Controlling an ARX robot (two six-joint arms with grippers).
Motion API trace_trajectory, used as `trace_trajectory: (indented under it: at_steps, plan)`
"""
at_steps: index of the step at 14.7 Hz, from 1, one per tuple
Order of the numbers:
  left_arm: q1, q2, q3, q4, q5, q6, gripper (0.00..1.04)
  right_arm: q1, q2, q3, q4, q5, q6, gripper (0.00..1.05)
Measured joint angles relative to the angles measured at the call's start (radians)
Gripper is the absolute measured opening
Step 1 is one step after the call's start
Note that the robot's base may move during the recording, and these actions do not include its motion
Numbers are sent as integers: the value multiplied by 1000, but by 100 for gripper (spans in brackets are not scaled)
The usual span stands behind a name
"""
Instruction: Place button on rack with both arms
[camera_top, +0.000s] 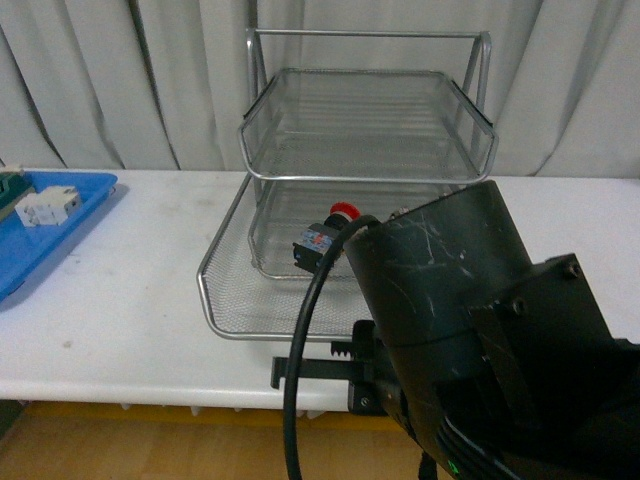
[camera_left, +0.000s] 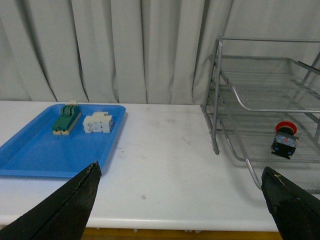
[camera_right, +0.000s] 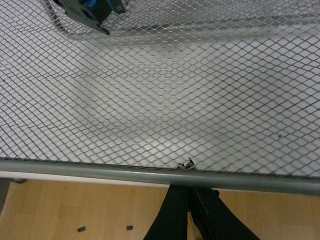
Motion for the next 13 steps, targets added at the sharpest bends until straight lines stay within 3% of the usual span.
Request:
trace_trajectory:
  at_steps: [13]
  plan:
    - [0,0,0,0,0,0,98,-81,158,224,-3,20,-126,2]
